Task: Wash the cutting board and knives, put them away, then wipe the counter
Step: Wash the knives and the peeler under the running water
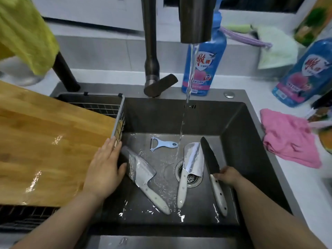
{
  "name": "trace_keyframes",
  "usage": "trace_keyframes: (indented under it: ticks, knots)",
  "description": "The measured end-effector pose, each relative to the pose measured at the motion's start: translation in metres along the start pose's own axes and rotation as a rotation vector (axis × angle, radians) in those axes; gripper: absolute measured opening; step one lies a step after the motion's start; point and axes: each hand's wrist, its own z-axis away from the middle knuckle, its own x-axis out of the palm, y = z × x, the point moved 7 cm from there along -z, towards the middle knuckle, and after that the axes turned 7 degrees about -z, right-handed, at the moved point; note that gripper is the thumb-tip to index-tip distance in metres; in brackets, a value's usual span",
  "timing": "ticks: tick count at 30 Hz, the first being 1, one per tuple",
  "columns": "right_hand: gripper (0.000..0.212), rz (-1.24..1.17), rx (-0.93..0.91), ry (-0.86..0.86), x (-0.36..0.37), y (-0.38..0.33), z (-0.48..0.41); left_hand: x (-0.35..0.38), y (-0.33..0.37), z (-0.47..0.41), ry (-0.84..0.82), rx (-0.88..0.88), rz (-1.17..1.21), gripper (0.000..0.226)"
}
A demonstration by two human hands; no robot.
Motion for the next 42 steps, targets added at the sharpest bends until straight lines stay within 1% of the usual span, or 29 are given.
trace_keyframes:
  ticks: [2,3,6,8,11,14,16,19,22,25,27,29,30,31,33,37,38,40,41,42]
  knots:
    - [0.021,-0.023,0.045,0.028,0.004,0.005,-0.005,0.002,0.0,-0.001,0.022,0.014,0.001,0.065]
    - [0.019,-0.015,0.068,0.035,0.008,0.008,-0.006,0.004,-0.001,-0.002,0.016,0.02,0.0,0.066]
    - [0.046,0.002,0.114,0.04,0.023,0.015,-0.007,0.009,-0.007,-0.005,0.018,0.016,0.017,0.064]
    - [0.053,0.016,0.137,0.056,0.028,0.018,-0.009,0.011,-0.009,-0.007,0.03,0.017,0.032,0.063]
    - [0.051,0.046,0.161,0.074,0.031,0.024,-0.016,0.017,-0.01,-0.009,0.003,0.006,0.033,0.063]
    - [0.044,0.053,0.198,0.042,0.036,0.029,-0.021,0.019,-0.012,-0.01,0.021,0.019,0.015,0.058]
    - [0.046,0.062,0.208,0.027,0.036,0.026,-0.02,0.015,-0.011,-0.011,0.035,0.032,0.017,0.054]
    - [0.048,0.025,0.218,0.0,0.034,0.023,-0.021,0.015,-0.01,-0.011,0.014,0.003,0.058,0.057]
    - [0.048,0.013,0.205,-0.002,0.026,0.016,-0.01,0.011,-0.009,-0.01,0.027,0.008,0.024,0.059]
    - [0.047,0.018,0.178,0.015,0.015,0.008,0.004,0.01,-0.009,-0.009,0.011,0.001,0.016,0.066]
    - [0.042,-0.012,0.157,0.049,0.005,0.002,0.016,0.004,-0.006,-0.008,0.013,0.003,0.033,0.063]
    - [0.032,-0.062,0.113,0.088,-0.004,-0.005,0.026,0.001,-0.004,-0.007,0.001,0.008,0.069,0.056]
    - [0.022,-0.099,0.104,0.107,-0.009,-0.009,0.033,0.001,-0.004,-0.007,-0.012,0.004,0.083,0.057]
    - [0.018,-0.133,0.09,0.134,-0.013,-0.011,0.039,0.0,-0.004,-0.007,-0.021,0.005,0.094,0.059]
    - [0.028,-0.143,0.061,0.161,-0.018,-0.014,0.046,-0.004,-0.002,-0.006,-0.021,0.011,0.106,0.058]
    - [0.019,-0.178,-0.073,0.216,-0.031,-0.034,0.071,-0.007,-0.002,-0.003,0.01,0.031,0.103,0.053]
    - [0.019,-0.153,-0.129,0.213,-0.032,-0.041,0.076,-0.009,-0.002,-0.002,0.042,0.052,0.092,0.048]
    - [0.028,-0.087,-0.233,0.206,-0.035,-0.056,0.09,-0.007,0.004,0.0,-0.014,0.119,0.001,0.044]
    - [0.026,-0.046,-0.283,0.214,-0.036,-0.064,0.098,-0.006,0.013,0.0,-0.029,0.183,-0.029,0.046]
    - [0.015,-0.003,-0.31,0.218,-0.036,-0.07,0.102,-0.007,0.027,0.001,-0.023,0.246,-0.053,0.049]
